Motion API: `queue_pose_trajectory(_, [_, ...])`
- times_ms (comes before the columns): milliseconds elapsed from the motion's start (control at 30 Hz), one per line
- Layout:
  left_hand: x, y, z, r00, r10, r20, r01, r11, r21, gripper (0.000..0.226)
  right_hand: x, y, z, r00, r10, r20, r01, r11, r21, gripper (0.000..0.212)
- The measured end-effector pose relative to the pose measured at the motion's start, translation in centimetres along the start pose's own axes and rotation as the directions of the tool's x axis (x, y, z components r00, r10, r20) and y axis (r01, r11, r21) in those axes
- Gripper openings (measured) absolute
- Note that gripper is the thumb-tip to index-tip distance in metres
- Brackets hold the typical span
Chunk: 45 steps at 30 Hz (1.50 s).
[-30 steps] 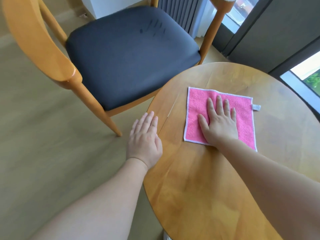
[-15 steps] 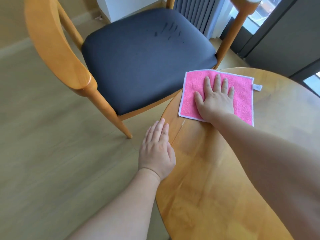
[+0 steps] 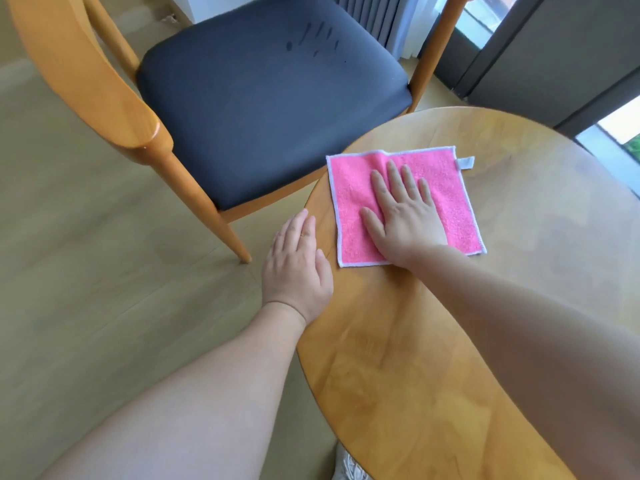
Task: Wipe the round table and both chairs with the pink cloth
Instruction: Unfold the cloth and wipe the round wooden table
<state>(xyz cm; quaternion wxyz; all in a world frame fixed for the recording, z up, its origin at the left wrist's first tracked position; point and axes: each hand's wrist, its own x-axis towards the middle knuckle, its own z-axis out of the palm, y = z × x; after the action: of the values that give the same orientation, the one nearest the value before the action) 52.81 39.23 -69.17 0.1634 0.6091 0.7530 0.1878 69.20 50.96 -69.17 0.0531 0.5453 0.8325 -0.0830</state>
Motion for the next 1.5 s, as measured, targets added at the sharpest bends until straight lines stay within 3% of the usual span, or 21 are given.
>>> queue_pose_trajectory(533, [-0.3,-0.3,0.0,1.0,0.024,-0.017,-0.024,0.999,-0.028,0.057,-17.4,1.1,2.7,0.984,0.168,0.056,-0.168,0.986,0.004,0.064])
queue_pose_trajectory(733, [-0.8,-0.5,-0.3,0.999,0.037,0.009,-0.036,0.998,-0.045,0.056,-16.1,1.0,2.5,0.985,0.16,0.062,-0.161,0.987,0.001,0.063])
queue_pose_trajectory(933, [-2.4,-3.2,-1.5,0.988,0.117,0.096,-0.118,0.993,0.004,0.057,-9.0,-1.7,1.3,0.984,0.17,0.045,-0.171,0.985,0.026,0.066])
queue_pose_trajectory(1233, [-3.9,-8.2,-4.7,0.993,0.055,0.102,-0.061,0.997,0.053,0.053,0.3,-7.3,0.6,0.986,0.165,0.019,-0.166,0.985,0.051,0.067])
queue_pose_trajectory(1367, [-4.7,-8.9,-5.4,0.994,0.039,0.103,-0.045,0.997,0.063,0.052,0.6,-8.4,0.8,0.986,0.166,0.018,-0.167,0.985,0.042,0.071])
queue_pose_trajectory(1500, [-5.7,-9.0,-5.9,0.994,0.026,0.103,-0.032,0.998,0.058,0.051,-1.5,-9.3,1.0,0.997,0.064,0.036,-0.065,0.998,0.023,0.074])
